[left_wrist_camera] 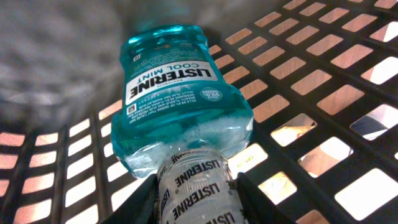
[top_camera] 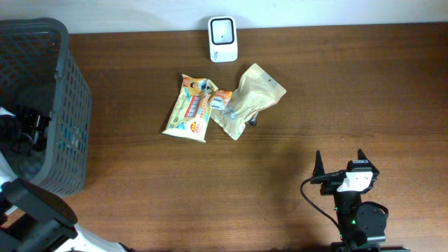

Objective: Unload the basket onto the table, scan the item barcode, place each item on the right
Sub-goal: 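Reach the left gripper into the basket and grasp the blue Listerine bottle, then lift the Listerine bottle out of the basket toward the table center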

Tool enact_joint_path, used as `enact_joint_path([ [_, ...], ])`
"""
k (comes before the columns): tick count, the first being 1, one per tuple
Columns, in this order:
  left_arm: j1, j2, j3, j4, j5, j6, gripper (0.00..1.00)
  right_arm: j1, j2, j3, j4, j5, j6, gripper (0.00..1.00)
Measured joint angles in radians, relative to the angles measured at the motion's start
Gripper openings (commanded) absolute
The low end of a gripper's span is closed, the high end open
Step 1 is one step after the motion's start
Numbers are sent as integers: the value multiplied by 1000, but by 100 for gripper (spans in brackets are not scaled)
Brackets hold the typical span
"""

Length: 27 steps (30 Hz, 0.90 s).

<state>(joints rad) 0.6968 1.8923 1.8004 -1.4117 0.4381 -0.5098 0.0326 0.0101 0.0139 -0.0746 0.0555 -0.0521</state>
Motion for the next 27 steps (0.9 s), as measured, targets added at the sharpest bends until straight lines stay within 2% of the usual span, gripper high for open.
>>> enact_joint_path([
  [7, 1, 0, -3, 11, -4, 0, 18, 0, 0, 0, 0, 0, 0, 98],
  [14, 1, 11, 35, 26, -18, 0, 13, 0, 0, 0, 0, 0, 0, 98],
  [27, 1, 21, 517, -40, -25, 0, 6, 0, 0, 0, 0, 0, 0, 98],
])
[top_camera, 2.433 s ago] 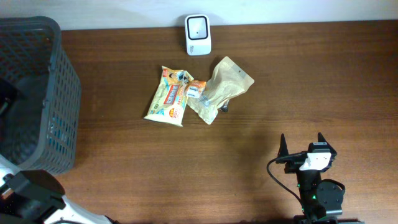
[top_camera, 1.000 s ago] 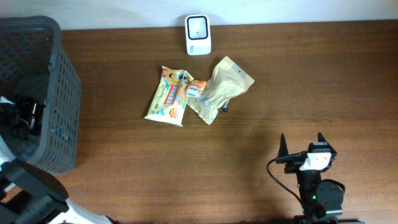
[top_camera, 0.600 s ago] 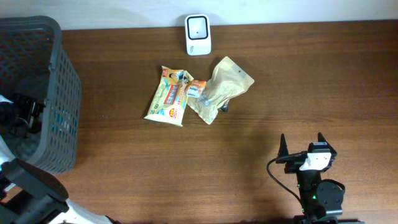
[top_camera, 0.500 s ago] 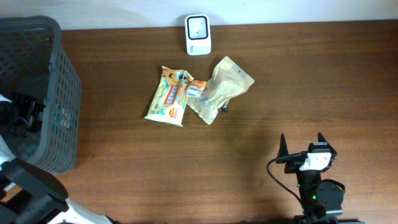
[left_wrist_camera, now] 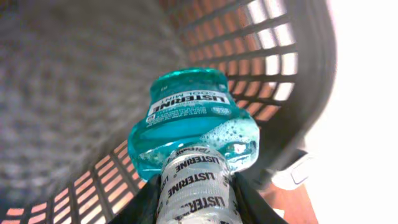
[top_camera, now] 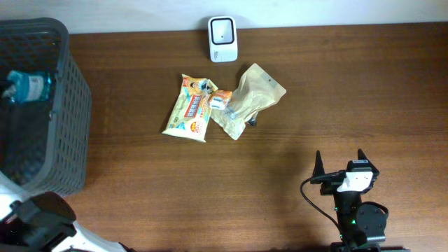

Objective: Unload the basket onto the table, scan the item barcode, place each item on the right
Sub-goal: 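Lift the Listerine bottle out of the basket toward the table center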

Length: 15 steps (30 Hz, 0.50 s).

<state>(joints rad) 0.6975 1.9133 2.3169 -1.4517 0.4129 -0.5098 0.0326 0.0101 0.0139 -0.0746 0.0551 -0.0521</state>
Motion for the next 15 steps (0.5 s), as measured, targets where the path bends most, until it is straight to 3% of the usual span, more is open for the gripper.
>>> enact_joint_path([
  [8, -2, 0, 309, -80, 90, 0, 6, 0, 0, 0, 0, 0, -1, 98],
  [15, -88, -10, 359, -83, 224, 0, 5, 0, 0, 0, 0, 0, 0, 98],
])
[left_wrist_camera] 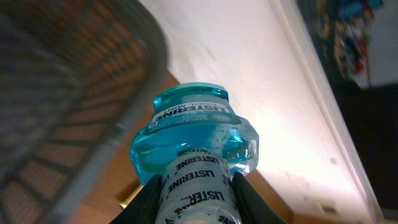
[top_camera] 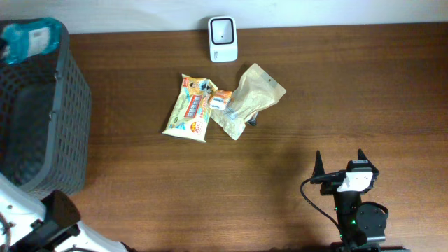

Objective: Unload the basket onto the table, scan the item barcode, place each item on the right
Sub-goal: 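Lift the Listerine bottle out of the basket toward the table center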

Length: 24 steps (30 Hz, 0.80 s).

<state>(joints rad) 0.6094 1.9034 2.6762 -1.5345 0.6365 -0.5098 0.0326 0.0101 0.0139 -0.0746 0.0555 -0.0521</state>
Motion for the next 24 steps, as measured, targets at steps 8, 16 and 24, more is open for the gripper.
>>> enact_joint_path([
  [8, -303, -15, 0, -4, -22, 0, 5, 0, 0, 0, 0, 0, 0, 98],
  [16, -718, -13, -118, -32, -347, 0, 4, 0, 0, 0, 0, 0, 0, 98],
  [24, -946, 72, -436, 266, -466, 0, 6, 0, 0, 0, 0, 0, 0, 98],
])
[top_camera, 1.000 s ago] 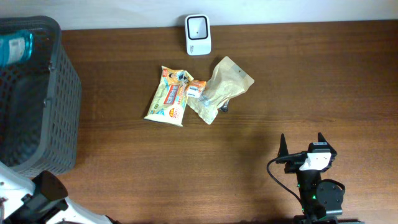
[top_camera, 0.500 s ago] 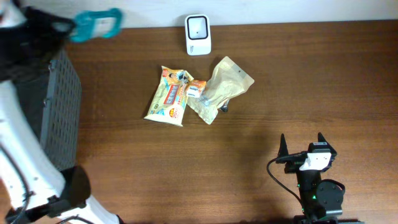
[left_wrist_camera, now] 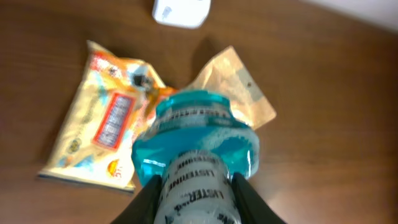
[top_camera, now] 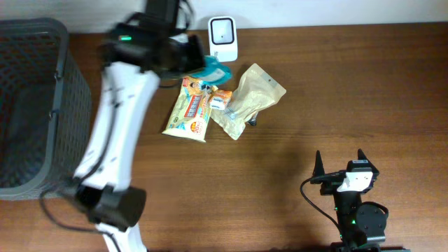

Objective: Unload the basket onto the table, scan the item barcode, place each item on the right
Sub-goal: 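Lift the Listerine bottle out of the basket toward the table center, then release the bottle onto the clear bag and retract the left gripper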

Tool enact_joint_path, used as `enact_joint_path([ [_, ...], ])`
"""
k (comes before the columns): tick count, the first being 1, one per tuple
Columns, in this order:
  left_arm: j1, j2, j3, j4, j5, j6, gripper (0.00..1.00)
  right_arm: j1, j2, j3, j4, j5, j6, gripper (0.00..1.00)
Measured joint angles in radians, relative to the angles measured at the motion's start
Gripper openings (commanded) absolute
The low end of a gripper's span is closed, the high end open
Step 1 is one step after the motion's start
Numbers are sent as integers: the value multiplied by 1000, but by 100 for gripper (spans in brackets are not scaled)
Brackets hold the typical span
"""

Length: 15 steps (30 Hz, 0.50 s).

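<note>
My left gripper (left_wrist_camera: 194, 202) is shut on the cap end of a blue Listerine mouthwash bottle (left_wrist_camera: 196, 134). In the overhead view the bottle (top_camera: 213, 68) shows as a teal patch held just below the white barcode scanner (top_camera: 223, 30) at the table's back edge. The left wrist view shows the scanner (left_wrist_camera: 181, 10) at the top, beyond the bottle. My right gripper (top_camera: 341, 171) rests at the front right of the table with its fingers apart and nothing between them.
A yellow snack packet (top_camera: 189, 108) and a tan crumpled pouch (top_camera: 250, 98) lie mid-table under and beside the held bottle. A dark mesh basket (top_camera: 42, 105) stands at the left edge.
My left arm has moved from over the basket's back corner to above the packets in front of the scanner, still holding the bottle. The right arm has not moved.
My left gripper was shut on the bottle's cap deep inside the basket. Then the bottle was higher within the basket, then at the basket's back rim. Now it hangs over the packets just in front of the scanner. The right arm stayed parked throughout.
</note>
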<state>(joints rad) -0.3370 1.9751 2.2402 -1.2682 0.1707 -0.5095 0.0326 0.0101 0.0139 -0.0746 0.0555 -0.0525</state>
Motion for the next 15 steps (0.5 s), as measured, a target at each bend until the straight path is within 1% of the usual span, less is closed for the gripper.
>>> enact_joint_path([
  [3, -53, 80, -95, 120, -8, 0, 5, 0, 0, 0, 0, 0, 0, 98],
  [5, -72, 118, -127, 152, -12, 0, 6, 0, 0, 0, 0, 0, 0, 98],
  [9, -95, 164, -132, 195, -21, 0, 9, 0, 0, 0, 0, 0, 0, 98],
  [11, -103, 176, -132, 196, -34, 0, 17, 0, 0, 0, 0, 0, 0, 99],
  [12, -105, 181, -132, 196, -38, 0, 26, 0, 0, 0, 0, 0, 0, 98],
  [14, -109, 195, -132, 195, -45, 0, 34, 0, 0, 0, 0, 0, 0, 98],
  [15, -111, 203, -132, 189, -48, 0, 43, 0, 0, 0, 0, 0, 0, 98],
])
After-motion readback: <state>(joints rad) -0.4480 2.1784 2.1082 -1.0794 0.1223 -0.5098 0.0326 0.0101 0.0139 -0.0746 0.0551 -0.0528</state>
